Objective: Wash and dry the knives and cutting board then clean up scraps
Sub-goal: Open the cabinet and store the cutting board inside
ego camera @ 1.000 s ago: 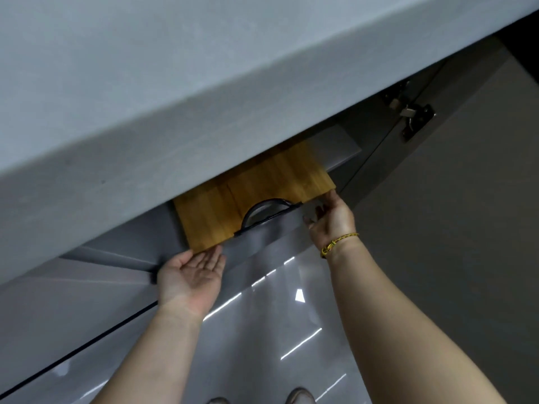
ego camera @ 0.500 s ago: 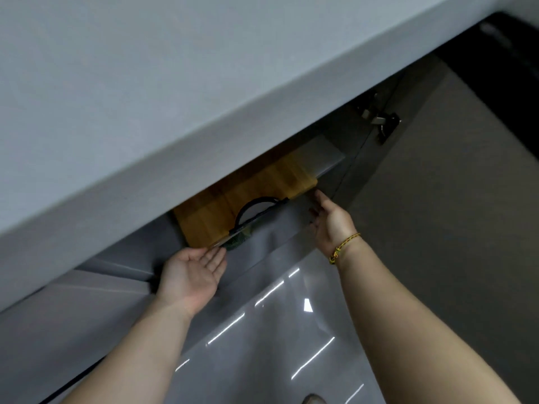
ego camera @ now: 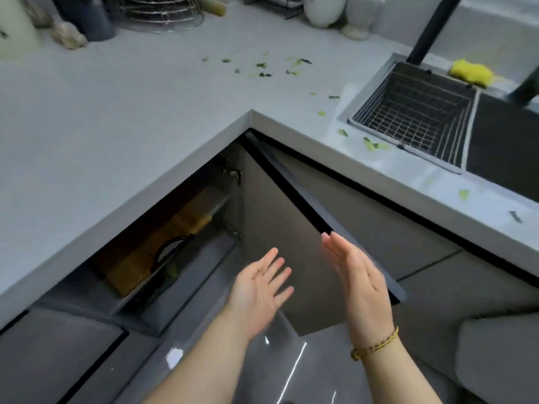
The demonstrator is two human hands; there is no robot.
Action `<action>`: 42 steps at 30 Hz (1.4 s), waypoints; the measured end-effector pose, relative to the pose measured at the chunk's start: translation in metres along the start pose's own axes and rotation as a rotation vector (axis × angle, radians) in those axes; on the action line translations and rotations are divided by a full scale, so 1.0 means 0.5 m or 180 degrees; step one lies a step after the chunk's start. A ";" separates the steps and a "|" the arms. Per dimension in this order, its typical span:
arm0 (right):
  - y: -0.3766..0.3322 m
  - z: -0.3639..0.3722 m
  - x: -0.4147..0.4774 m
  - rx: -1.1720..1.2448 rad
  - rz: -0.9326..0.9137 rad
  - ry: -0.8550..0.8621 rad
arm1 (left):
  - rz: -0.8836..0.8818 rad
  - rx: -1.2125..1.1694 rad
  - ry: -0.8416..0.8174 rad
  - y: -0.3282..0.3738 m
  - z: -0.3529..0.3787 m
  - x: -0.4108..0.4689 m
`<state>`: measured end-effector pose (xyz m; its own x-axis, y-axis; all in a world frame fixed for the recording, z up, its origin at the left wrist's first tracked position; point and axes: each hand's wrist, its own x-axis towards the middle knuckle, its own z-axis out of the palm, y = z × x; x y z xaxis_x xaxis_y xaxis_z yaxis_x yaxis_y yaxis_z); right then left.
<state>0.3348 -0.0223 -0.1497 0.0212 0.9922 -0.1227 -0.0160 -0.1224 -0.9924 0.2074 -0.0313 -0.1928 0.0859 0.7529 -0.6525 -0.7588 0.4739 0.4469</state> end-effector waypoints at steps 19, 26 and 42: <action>-0.079 -0.162 0.039 0.0217 0.2285 -0.0993 | 0.0408 0.0972 0.0286 -0.094 0.176 -0.095; -0.063 -0.010 -0.037 0.0622 0.2641 -0.1311 | 0.0590 0.0813 0.0719 -0.048 0.030 -0.182; -0.047 0.360 -0.144 0.0895 0.2474 -0.1152 | 0.0268 -0.0215 0.1196 0.098 -0.219 -0.332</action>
<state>0.1538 -0.0867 -0.1152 -0.4127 0.5844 -0.6987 -0.1394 -0.7985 -0.5856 0.0853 -0.1830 -0.1297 -0.2113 0.5622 -0.7995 -0.7950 0.3770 0.4753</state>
